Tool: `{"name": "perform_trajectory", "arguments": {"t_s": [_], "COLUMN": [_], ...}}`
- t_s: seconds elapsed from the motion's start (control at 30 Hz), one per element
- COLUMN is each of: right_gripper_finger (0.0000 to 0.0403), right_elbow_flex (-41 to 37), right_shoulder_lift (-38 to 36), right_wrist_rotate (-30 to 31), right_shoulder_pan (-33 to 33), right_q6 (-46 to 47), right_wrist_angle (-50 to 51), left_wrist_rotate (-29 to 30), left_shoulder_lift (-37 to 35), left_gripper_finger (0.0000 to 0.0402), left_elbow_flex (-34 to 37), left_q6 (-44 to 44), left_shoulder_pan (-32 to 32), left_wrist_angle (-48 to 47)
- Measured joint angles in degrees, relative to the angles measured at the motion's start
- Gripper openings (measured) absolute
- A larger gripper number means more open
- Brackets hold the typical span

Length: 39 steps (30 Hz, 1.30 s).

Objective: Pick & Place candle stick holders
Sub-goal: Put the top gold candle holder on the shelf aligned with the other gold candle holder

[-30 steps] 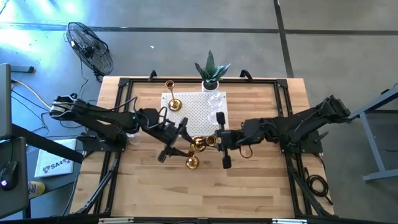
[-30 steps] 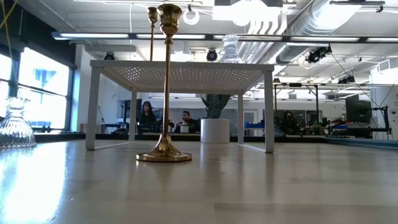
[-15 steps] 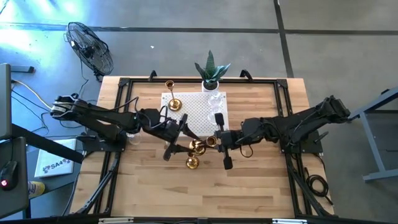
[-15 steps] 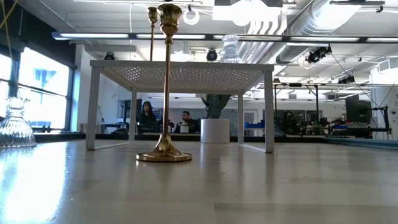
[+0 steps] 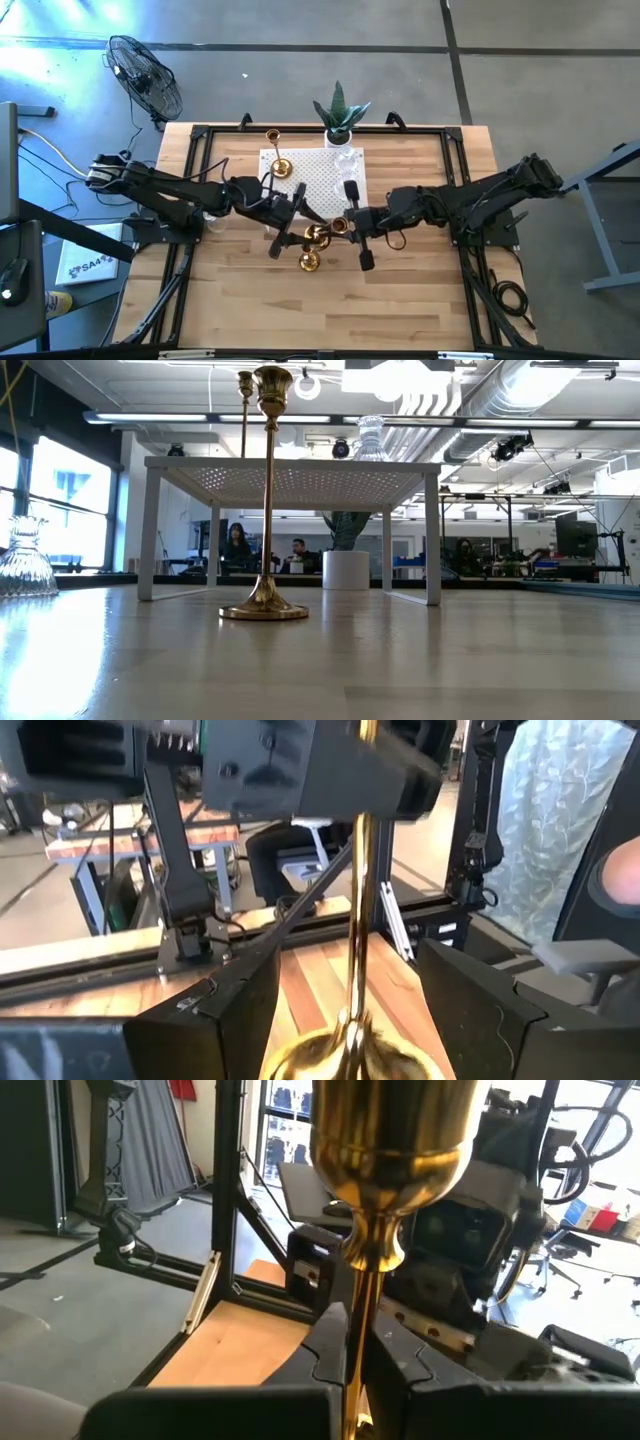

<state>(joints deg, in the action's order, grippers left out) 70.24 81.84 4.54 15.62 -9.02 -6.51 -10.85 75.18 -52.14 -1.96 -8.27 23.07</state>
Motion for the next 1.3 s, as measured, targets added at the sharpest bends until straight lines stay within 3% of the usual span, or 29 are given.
{"name": "perform_trajectory", "arguments": {"t_s": [0.8, 1.03, 1.3], "right_gripper_finger": [0.0005, 0.0005, 0.0005], "right_elbow_flex": [0.00, 0.00, 0.00], "right_shoulder_lift": [1.22, 1.44, 1.44], "right_wrist_rotate": [-0.58, -1.10, -1.11], "right_shoulder_pan": [-0.67, -1.38, -1.40], "right_q6": [0.02, 0.02, 0.00], "right_wrist_angle": [0.94, 0.77, 0.82], "left_wrist_rotate": [0.18, -4.83, -4.76], "left_shoulder_lift": [4.17, 4.17, 4.17], "left_gripper_finger": [0.0232, 0.0232, 0.0232], "left_elbow_flex": [-0.12, -1.92, -1.92], "left_q6": [-0.59, -0.54, 0.72], "left_shoulder_pan": [0.00, 0.00, 0.00], "left_wrist_angle": [4.37, 4.15, 3.34]}}
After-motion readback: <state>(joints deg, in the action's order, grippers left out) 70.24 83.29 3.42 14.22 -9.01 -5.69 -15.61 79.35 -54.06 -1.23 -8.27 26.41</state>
